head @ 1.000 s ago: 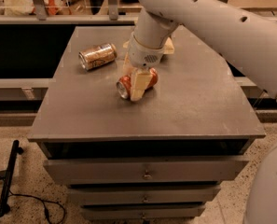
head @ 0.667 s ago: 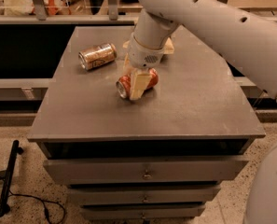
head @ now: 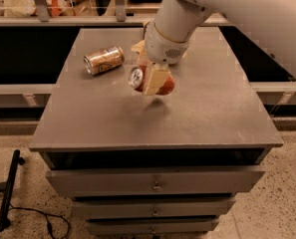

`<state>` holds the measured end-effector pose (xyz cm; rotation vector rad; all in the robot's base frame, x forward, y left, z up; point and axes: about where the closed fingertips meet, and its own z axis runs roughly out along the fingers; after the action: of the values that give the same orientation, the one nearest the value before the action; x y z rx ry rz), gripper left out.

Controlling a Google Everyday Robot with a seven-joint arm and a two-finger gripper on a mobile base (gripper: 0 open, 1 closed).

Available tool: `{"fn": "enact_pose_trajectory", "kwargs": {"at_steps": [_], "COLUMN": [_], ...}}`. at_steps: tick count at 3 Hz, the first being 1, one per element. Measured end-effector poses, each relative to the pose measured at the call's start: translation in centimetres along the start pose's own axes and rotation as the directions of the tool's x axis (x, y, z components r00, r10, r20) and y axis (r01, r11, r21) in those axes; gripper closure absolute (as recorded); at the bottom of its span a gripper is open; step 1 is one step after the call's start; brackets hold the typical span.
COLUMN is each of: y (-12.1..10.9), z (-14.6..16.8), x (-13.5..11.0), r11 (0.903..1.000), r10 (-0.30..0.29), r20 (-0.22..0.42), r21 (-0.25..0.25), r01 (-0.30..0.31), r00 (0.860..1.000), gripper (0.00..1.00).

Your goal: Pick coke can

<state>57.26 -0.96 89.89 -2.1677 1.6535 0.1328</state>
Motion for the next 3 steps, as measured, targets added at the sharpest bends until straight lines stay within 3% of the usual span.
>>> {"fn": "enact_pose_trajectory", "kwargs": {"at_steps": [1,2,3], "y": [1.5,2.4,2.3], "z": [-5.7,-10.0,-11.8], "x": [0.2,1.5,2.4], "r11": [0.9906,0.9576,0.9126], "r10": [0.094,0.228,0.340], "r20": [0.082,0.220,0.343], "r21": [0.092,0.126,0.104], "r01": [-0.101,-0.259,-0.396], "r00": [0.992,0.949,0.875], "gripper": [1.00,1.00,1.00]}}
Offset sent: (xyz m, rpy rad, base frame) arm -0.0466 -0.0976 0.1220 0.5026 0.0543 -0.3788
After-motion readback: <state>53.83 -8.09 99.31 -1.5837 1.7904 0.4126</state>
